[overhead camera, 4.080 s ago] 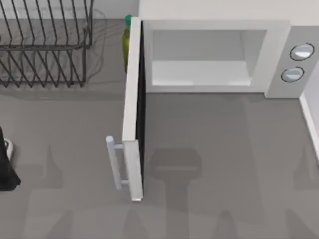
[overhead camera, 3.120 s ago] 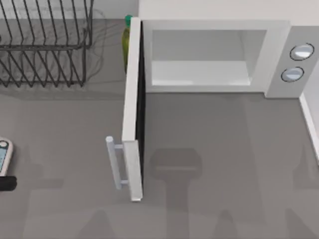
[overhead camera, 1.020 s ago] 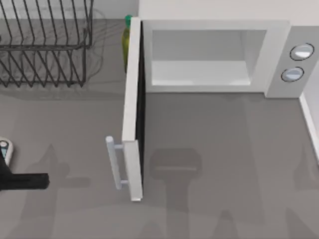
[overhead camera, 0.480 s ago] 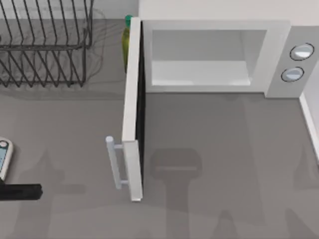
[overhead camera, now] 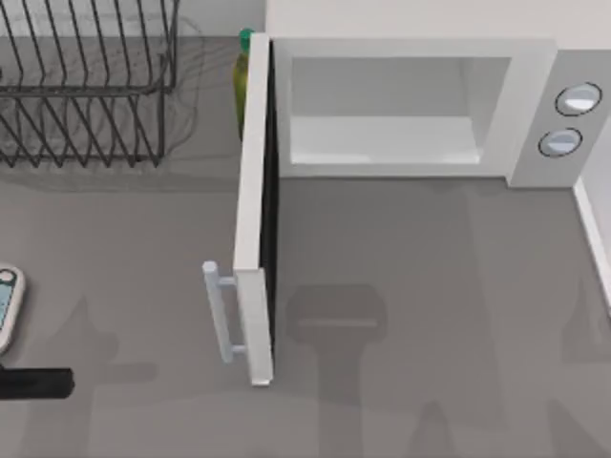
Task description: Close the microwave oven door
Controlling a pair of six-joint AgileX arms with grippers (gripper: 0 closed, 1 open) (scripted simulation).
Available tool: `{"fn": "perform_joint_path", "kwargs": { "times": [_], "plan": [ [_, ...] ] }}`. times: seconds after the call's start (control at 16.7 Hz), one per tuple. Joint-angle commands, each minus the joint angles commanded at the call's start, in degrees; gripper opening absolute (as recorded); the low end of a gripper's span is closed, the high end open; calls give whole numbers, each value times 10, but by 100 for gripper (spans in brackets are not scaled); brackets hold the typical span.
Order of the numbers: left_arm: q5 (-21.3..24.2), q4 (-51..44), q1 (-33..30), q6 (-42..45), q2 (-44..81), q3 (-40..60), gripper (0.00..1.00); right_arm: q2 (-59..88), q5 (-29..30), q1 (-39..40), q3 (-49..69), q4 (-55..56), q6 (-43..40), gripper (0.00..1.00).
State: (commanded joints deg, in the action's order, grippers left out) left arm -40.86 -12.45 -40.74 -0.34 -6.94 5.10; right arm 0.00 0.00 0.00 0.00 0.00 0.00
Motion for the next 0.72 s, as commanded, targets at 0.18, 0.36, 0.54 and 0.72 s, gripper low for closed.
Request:
{"fn": "perform_joint_path", "kwargs": {
  "times": [0.18, 0.36, 0.54, 0.72],
  "plan": [
    [3, -9, -1, -9, 20, 16, 0, 0, 0, 0, 0, 0, 0, 100],
    [17, -37, -2, -40, 94, 68, 0, 0, 0, 0, 0, 0, 0, 100],
    [41, -78, 1, -84, 222, 143, 0, 0, 0, 0, 0, 0, 0, 100],
    [77, -120, 13, -133, 381, 226, 0, 0, 0, 0, 0, 0, 0, 100]
  ]
}}
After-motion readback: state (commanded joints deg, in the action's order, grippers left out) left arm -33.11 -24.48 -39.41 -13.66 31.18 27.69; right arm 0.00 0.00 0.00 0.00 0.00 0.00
